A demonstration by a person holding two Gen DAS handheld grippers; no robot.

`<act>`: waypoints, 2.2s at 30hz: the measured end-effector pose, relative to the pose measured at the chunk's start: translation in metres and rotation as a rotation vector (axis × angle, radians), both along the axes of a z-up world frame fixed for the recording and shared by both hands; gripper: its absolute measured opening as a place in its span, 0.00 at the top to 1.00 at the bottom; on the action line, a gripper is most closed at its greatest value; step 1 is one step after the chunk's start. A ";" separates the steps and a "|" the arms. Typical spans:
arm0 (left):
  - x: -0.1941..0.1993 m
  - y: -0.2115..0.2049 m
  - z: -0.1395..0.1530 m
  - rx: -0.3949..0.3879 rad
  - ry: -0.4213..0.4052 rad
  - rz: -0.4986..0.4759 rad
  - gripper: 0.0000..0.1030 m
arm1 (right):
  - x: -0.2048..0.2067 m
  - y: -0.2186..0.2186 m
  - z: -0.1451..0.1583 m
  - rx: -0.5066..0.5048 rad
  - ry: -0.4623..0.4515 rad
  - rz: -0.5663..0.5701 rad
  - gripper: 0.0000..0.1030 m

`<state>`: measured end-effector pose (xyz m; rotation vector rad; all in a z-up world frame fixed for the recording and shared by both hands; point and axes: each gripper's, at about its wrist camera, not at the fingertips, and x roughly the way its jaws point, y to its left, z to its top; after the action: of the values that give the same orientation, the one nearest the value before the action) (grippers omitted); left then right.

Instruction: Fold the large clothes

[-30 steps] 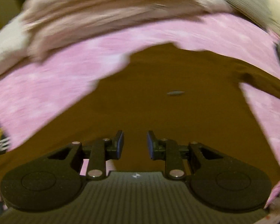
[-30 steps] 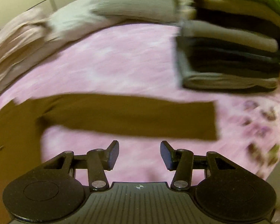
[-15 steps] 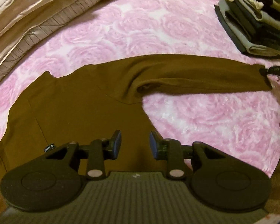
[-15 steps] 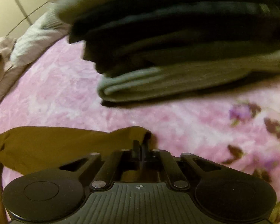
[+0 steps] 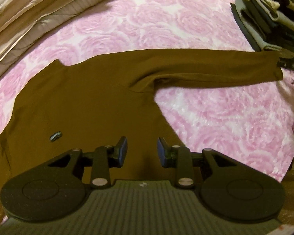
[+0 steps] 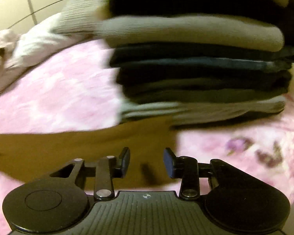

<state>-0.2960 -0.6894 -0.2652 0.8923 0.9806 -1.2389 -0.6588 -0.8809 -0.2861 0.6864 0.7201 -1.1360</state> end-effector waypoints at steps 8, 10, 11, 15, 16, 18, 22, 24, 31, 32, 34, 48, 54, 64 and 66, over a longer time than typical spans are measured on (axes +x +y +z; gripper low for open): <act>0.034 0.060 0.028 -0.045 0.022 0.093 0.68 | 0.111 0.092 0.026 0.100 -0.095 0.207 0.65; 0.048 0.083 0.039 -0.055 0.031 0.124 0.65 | 0.128 0.115 0.045 0.108 -0.106 0.218 0.64; 0.054 0.092 0.043 -0.060 0.034 0.132 0.62 | 0.134 0.127 0.055 0.108 -0.102 0.223 0.61; 0.080 0.143 0.063 -0.074 0.045 0.176 0.56 | 0.169 0.167 0.092 0.101 -0.089 0.208 0.37; 0.085 0.156 0.067 -0.077 0.049 0.187 0.54 | 0.172 0.175 0.101 0.099 -0.085 0.199 0.34; 0.095 0.180 0.075 -0.091 0.062 0.206 0.45 | 0.181 0.191 0.117 0.096 -0.080 0.186 0.32; 0.110 0.220 0.091 -0.111 0.061 0.242 0.33 | 0.195 0.220 0.150 0.108 -0.055 0.166 0.31; 0.116 0.236 0.101 -0.127 0.054 0.270 0.20 | 0.201 0.232 0.162 0.119 -0.051 0.170 0.31; 0.129 0.288 0.134 -0.182 -0.006 0.399 0.04 | 0.235 0.269 0.183 0.143 -0.011 0.292 0.31; 0.130 0.294 0.137 -0.185 -0.010 0.416 0.03 | 0.241 0.273 0.184 0.147 -0.006 0.326 0.31; 0.128 0.306 0.142 -0.190 -0.021 0.454 0.02 | 0.249 0.280 0.186 0.151 -0.012 0.383 0.31; 0.037 0.361 0.167 -0.226 -0.091 0.698 0.01 | 0.223 0.307 0.189 0.150 0.021 0.676 0.31; 0.003 0.371 0.167 -0.178 -0.086 0.681 0.01 | 0.198 0.314 0.192 0.164 0.039 0.667 0.31; -0.013 0.361 0.163 -0.137 -0.087 0.603 0.01 | 0.189 0.336 0.193 0.170 0.079 0.635 0.31; -0.014 0.360 0.160 -0.133 -0.085 0.585 0.01 | 0.189 0.338 0.190 0.171 0.090 0.628 0.31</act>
<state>-0.3098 -0.3298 -0.1048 0.4937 0.9854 -0.7497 -0.4703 -0.5426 -0.0957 0.4972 1.0283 -0.5345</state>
